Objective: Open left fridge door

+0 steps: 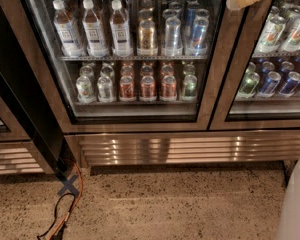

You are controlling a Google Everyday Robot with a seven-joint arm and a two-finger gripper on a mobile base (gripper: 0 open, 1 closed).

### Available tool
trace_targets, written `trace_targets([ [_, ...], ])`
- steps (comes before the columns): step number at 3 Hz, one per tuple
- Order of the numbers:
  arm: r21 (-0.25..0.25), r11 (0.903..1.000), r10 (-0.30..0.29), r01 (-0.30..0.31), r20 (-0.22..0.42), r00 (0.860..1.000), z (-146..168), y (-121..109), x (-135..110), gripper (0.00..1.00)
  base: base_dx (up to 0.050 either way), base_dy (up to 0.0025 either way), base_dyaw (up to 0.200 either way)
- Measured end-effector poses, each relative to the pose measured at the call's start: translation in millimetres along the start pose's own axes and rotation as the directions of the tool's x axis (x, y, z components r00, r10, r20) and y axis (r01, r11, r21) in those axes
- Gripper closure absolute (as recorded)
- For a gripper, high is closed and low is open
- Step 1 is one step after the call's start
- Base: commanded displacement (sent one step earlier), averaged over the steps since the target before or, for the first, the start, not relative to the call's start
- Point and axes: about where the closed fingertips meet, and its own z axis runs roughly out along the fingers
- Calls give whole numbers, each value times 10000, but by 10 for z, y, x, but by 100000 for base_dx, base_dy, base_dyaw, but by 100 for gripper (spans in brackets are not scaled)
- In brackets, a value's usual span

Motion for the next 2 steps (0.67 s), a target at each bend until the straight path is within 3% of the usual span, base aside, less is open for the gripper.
trace_targets([
  [1, 494, 9985, 232, -254, 438, 9988, -243, 48, 36, 0, 0, 0, 0],
  [2, 244, 9980, 576, -583, 295, 9979, -108, 101, 197, 0, 0, 0, 0],
])
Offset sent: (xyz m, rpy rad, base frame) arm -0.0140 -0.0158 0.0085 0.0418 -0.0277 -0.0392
